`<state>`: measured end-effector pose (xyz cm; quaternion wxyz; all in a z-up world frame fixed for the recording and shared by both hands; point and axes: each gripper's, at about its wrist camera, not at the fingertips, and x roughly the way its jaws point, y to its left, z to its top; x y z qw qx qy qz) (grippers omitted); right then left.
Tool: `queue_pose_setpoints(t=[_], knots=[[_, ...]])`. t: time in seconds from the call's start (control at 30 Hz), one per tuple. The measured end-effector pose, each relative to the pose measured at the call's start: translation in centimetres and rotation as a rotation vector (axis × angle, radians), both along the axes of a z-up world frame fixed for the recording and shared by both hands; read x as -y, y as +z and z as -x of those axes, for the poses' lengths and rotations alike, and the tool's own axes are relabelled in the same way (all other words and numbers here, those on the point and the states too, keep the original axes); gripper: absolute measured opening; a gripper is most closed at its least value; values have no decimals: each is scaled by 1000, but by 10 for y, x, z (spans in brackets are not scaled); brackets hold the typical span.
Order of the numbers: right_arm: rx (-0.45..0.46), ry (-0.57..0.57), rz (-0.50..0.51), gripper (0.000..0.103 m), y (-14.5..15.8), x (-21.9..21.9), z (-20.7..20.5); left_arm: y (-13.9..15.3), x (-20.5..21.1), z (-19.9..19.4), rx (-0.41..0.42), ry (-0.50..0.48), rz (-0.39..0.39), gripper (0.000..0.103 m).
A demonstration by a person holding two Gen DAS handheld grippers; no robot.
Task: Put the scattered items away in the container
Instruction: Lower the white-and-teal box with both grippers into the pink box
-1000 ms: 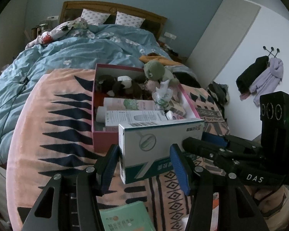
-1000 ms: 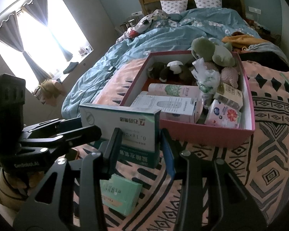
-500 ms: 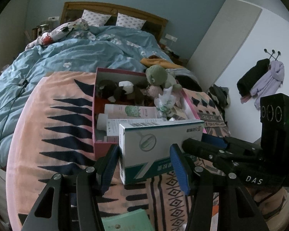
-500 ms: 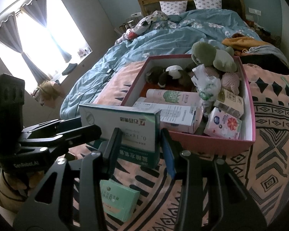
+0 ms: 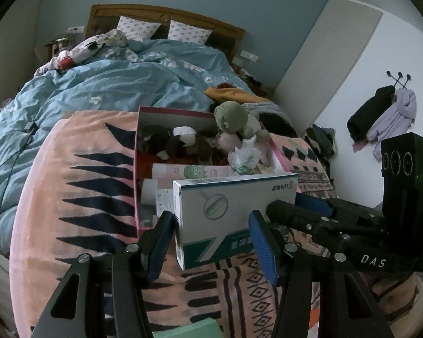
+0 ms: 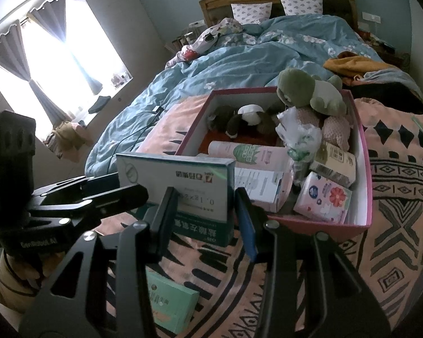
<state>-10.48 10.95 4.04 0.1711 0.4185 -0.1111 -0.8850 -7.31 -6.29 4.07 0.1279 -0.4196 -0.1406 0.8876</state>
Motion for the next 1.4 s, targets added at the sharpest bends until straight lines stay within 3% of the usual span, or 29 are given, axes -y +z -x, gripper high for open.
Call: queue_pose_setpoints(t=[0.7,1.4], knots=[[-6,-7,-5,44,1,-1,25,-7,8,33,-4,9,10,55],[5,-40,7,44,-12,-10,81,-16,14,79,6,9,41,55]])
